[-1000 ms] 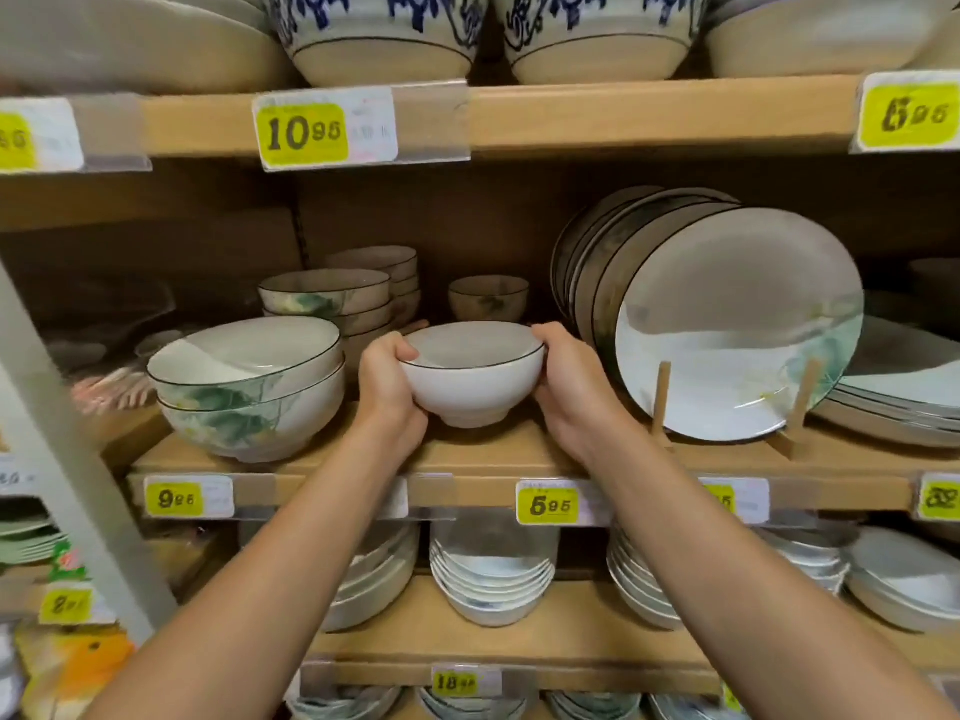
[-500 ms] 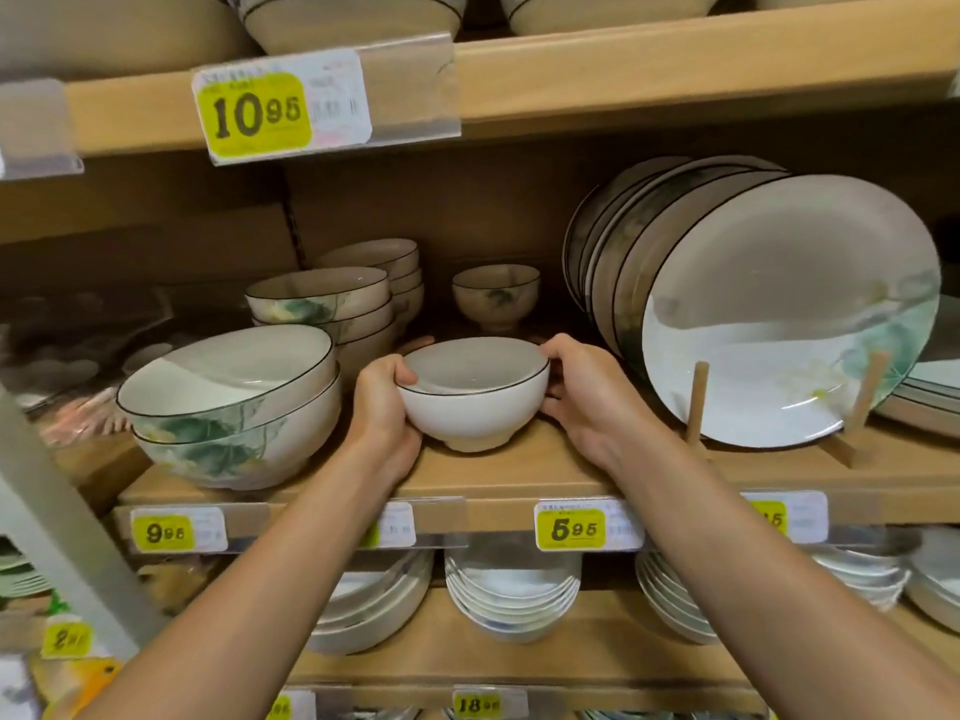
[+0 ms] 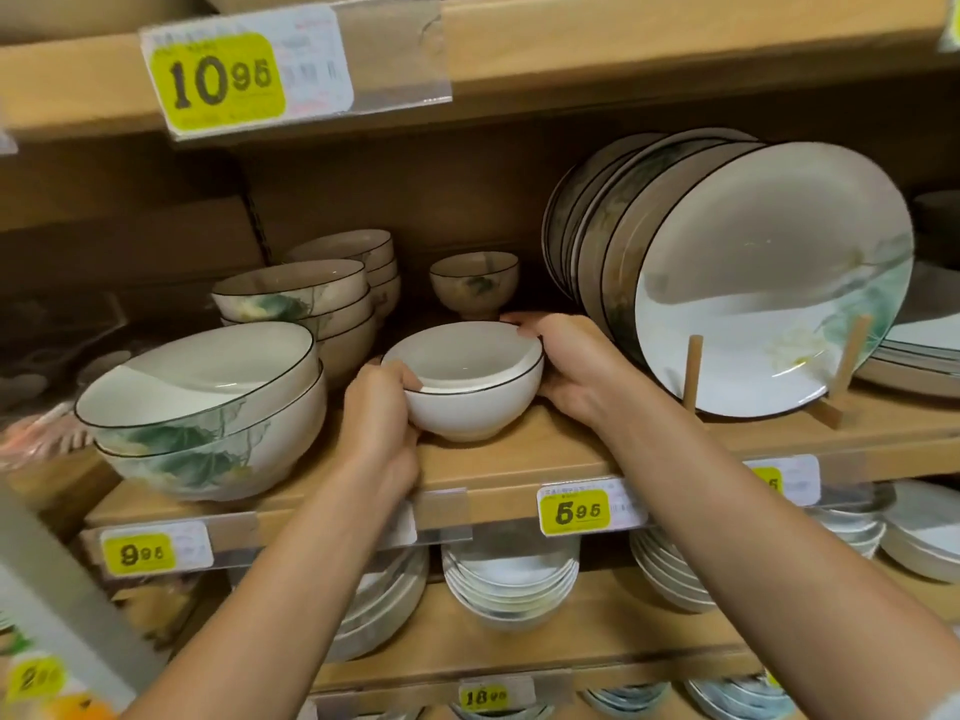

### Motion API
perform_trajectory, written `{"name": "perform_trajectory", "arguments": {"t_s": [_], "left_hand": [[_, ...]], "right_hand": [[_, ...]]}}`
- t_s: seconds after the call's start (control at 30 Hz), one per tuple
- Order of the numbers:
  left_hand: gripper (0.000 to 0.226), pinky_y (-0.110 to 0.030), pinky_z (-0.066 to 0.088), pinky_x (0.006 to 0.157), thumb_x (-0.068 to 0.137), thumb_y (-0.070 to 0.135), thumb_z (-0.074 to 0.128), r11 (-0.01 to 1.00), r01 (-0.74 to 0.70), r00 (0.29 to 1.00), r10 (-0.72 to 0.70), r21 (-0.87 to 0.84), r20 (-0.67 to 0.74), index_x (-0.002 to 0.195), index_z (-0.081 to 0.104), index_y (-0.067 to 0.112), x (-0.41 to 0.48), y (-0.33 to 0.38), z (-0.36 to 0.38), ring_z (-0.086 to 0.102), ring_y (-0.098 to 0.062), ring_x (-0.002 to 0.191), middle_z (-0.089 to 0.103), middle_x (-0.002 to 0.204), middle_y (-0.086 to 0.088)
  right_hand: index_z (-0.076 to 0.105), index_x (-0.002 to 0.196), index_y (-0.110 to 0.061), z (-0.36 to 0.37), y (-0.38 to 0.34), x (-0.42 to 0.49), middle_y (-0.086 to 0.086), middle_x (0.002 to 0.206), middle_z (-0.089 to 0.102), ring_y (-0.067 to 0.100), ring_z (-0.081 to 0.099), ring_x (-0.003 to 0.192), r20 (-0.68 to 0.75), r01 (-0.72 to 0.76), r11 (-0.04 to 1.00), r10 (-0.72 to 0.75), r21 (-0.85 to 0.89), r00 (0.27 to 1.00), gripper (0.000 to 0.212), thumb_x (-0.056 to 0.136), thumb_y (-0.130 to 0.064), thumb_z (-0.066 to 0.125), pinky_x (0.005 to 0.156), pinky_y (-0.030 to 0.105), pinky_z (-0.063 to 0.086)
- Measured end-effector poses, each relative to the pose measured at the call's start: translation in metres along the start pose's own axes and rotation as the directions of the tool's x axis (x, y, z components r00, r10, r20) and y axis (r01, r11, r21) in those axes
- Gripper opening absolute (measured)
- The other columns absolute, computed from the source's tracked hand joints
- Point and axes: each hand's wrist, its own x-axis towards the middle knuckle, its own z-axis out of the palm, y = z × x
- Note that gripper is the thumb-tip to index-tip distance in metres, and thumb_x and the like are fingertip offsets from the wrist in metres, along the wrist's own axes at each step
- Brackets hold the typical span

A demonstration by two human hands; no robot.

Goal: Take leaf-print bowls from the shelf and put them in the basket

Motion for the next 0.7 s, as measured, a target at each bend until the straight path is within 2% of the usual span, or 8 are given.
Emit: {"name": "perform_trajectory", "arguments": {"t_s": [0.1,0.17,0.23,0.27,0.4,0.5,0.57,0.7], "left_hand": [[0.029,-0.044,0.052,0.088,0.078,-0.004,0.032,0.992,0.113,0.992,-0.11,-0.055,0.054,0.089,0.057,0.006,0.011,0.012,-0.002,0.063,-0.037,0.099,0.066,0.11,-0.02],[0.026,-0.043,0.052,0.086,0.083,-0.002,0.032,0.987,0.151,0.986,-0.145,-0.061,0.086,0.085,0.054,0.009,0.018,0.014,-0.006,0.061,-0.036,0.101,0.066,0.106,-0.017],[0.028,-0.047,0.052,0.092,0.087,0.002,0.038,0.985,0.158,0.983,-0.149,-0.074,0.107,0.103,0.061,0.006,0.017,0.013,-0.008,0.063,-0.034,0.107,0.069,0.11,-0.017],[0.031,-0.045,0.053,0.092,0.088,0.007,0.045,0.987,0.138,0.988,-0.132,-0.078,0.08,0.114,0.061,0.005,0.013,0.011,-0.008,0.065,-0.031,0.106,0.07,0.111,-0.016],[0.042,-0.025,0.053,0.071,0.084,0.015,0.06,0.999,-0.031,0.999,0.031,0.01,-0.009,0.126,0.053,0.013,-0.01,-0.013,-0.005,0.067,-0.012,0.089,0.07,0.107,-0.006],[0.042,-0.032,0.052,0.083,0.083,0.005,0.052,0.998,-0.046,0.999,0.046,0.032,-0.005,0.124,0.052,0.013,-0.01,-0.013,0.001,0.063,-0.019,0.097,0.065,0.11,-0.008],[0.04,-0.042,0.051,0.096,0.082,0.002,0.045,0.999,0.03,0.999,-0.03,-0.029,-0.017,0.121,0.056,0.006,-0.003,-0.005,0.002,0.063,-0.027,0.104,0.065,0.115,-0.015],[0.038,-0.052,0.048,0.101,0.086,0.001,0.041,0.989,0.112,0.994,-0.11,-0.1,0.025,0.12,0.056,0.004,0.012,0.007,-0.002,0.063,-0.034,0.11,0.066,0.117,-0.02]], "right_hand": [[0.06,0.116,-0.013,-0.004,-0.003,-0.006,0.01,0.113,0.062,0.027,0.058,0.103,-0.02,-0.013,0.999,0.012,-0.033,1.0,0.035,0.086,0.0,0.046,0.079,0.044,0.056],[0.059,0.108,-0.014,-0.002,-0.006,-0.008,0.01,0.112,0.06,0.027,0.057,0.103,-0.006,-0.026,0.999,0.026,-0.028,1.0,0.032,0.086,0.003,0.044,0.08,0.045,0.056],[0.06,0.103,-0.012,0.003,-0.008,-0.009,0.014,0.114,0.061,0.031,0.058,0.108,0.014,-0.031,1.0,0.031,0.001,0.999,0.031,0.087,0.005,0.041,0.092,0.048,0.053],[0.06,0.108,-0.009,0.004,-0.007,-0.008,0.016,0.117,0.062,0.032,0.058,0.111,0.019,-0.026,1.0,0.026,0.01,0.999,0.034,0.087,0.006,0.039,0.097,0.048,0.05],[0.061,0.125,-0.006,0.007,-0.003,-0.003,0.019,0.121,0.063,0.033,0.059,0.113,0.003,0.013,1.0,-0.013,-0.02,1.0,0.043,0.091,0.005,0.036,0.1,0.046,0.049],[0.059,0.126,-0.007,0.006,-0.001,-0.002,0.018,0.119,0.064,0.032,0.06,0.109,-0.02,0.021,0.998,-0.023,-0.059,1.0,0.042,0.089,0.003,0.041,0.097,0.047,0.051],[0.06,0.122,-0.011,0.003,0.002,-0.002,0.014,0.114,0.063,0.028,0.06,0.103,-0.037,0.03,0.996,-0.033,-0.084,0.999,0.042,0.085,0.002,0.045,0.09,0.043,0.054],[0.061,0.099,-0.016,0.001,0.004,-0.005,0.006,0.094,0.062,0.021,0.061,0.087,-0.036,0.042,0.997,-0.044,-0.063,0.998,0.028,0.081,0.001,0.048,0.07,0.031,0.055]]}}
